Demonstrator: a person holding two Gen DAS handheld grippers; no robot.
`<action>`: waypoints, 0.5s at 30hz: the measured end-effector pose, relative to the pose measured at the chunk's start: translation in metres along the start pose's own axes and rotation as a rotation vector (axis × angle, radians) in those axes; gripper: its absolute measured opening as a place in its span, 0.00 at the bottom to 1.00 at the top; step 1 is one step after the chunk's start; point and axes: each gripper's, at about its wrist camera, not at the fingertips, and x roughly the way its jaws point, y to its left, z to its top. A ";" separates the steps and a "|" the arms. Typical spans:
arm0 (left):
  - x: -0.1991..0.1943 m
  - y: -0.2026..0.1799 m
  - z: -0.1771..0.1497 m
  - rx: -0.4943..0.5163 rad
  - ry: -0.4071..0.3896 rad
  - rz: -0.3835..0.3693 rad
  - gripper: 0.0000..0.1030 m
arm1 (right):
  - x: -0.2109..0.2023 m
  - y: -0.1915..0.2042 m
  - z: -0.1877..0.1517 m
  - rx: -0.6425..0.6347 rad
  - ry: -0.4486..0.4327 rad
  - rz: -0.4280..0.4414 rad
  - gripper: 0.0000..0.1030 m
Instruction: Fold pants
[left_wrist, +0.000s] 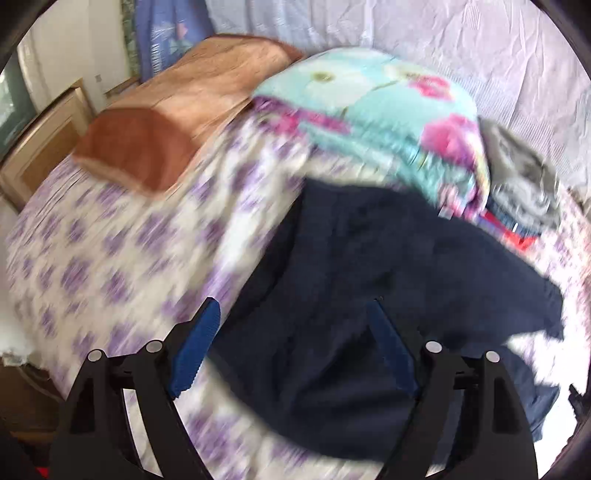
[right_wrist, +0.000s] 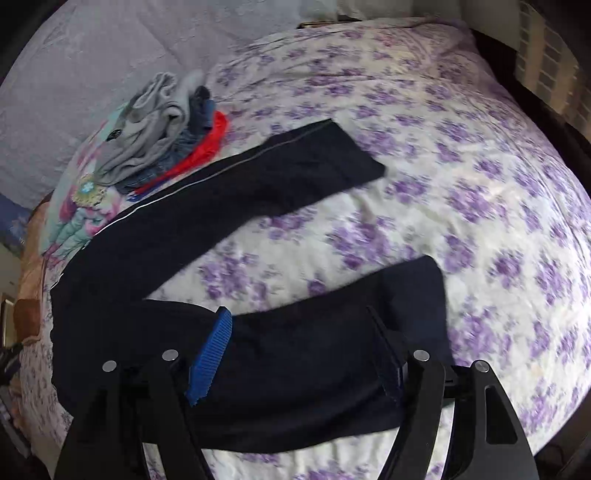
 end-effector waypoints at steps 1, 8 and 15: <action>0.010 -0.009 0.018 0.007 0.015 -0.012 0.78 | 0.009 0.013 0.009 -0.024 0.012 0.019 0.71; 0.129 -0.081 0.071 0.113 0.185 0.004 0.78 | 0.048 0.048 0.040 -0.137 0.084 0.051 0.71; 0.210 -0.099 0.085 0.087 0.292 0.155 0.76 | 0.089 -0.029 0.096 -0.070 0.072 -0.125 0.72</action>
